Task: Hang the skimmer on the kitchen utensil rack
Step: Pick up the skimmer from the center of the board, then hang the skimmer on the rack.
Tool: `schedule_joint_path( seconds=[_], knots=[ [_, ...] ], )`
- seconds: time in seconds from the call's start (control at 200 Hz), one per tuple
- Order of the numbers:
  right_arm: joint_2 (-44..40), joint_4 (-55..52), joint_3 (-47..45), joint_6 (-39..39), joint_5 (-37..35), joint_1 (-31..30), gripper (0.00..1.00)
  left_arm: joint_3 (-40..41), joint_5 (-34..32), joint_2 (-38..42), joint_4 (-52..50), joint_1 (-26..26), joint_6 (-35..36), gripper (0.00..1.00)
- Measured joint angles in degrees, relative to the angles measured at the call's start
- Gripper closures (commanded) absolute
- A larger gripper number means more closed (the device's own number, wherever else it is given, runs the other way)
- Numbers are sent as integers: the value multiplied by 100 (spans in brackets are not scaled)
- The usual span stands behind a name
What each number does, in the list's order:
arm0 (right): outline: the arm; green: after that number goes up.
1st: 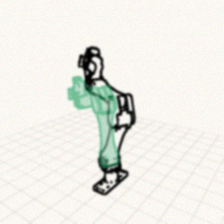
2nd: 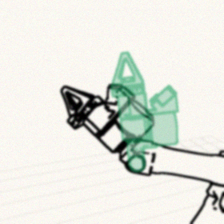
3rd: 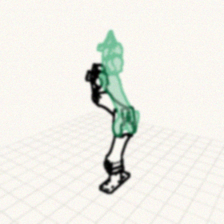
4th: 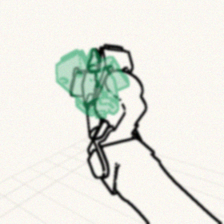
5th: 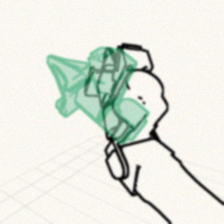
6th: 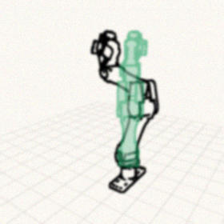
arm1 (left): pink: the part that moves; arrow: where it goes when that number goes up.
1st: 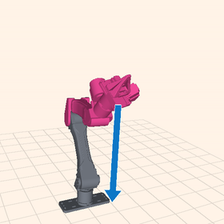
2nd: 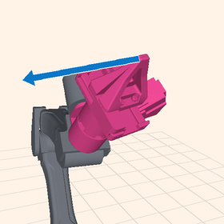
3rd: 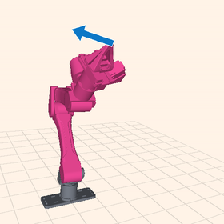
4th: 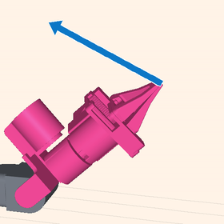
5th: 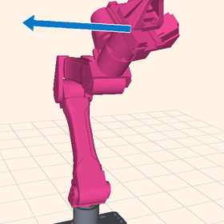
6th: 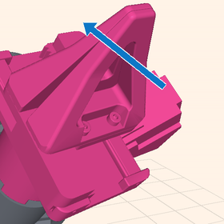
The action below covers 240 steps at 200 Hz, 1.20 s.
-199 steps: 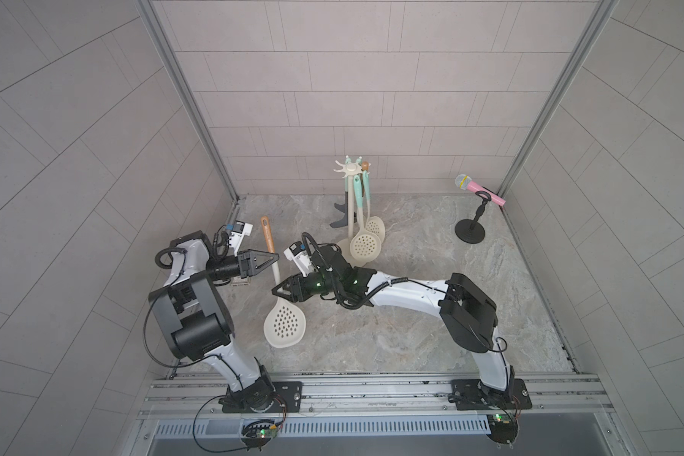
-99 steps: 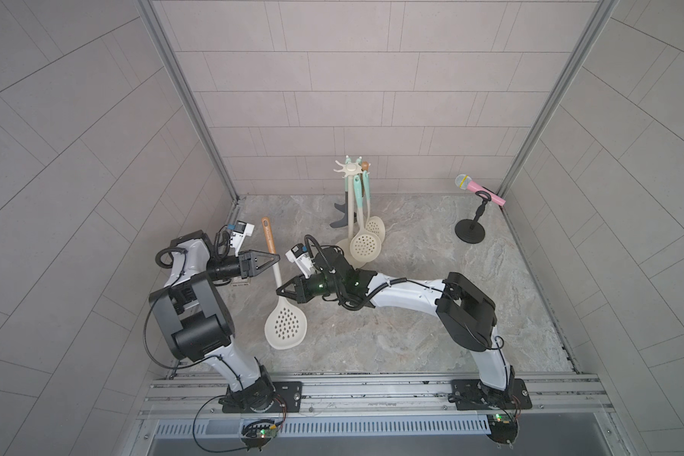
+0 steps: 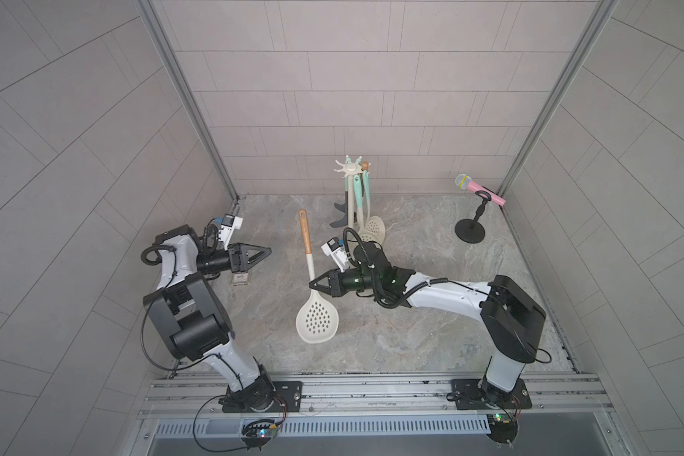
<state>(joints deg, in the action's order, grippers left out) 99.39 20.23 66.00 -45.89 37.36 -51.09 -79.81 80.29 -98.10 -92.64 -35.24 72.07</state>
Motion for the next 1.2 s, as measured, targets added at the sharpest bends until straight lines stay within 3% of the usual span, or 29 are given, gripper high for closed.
schedule_joint_path(
  seconds=[0.105,0.14,0.39,0.64,1.201],
  knots=[
    [-396,-400,-85,363,188,92,100,2,-7,46,0,-387,-13,18],
    [-516,-568,-85,516,240,105,100,4,-22,76,2,-483,-11,11],
    [-1113,-1705,-79,1290,494,326,100,131,-96,439,0,-870,7,11],
    [-1309,-2068,-76,1311,374,750,100,457,-107,492,0,-992,232,11],
    [-1622,-2164,131,1091,-251,562,100,796,-7,492,0,-1423,767,11]
  ],
)
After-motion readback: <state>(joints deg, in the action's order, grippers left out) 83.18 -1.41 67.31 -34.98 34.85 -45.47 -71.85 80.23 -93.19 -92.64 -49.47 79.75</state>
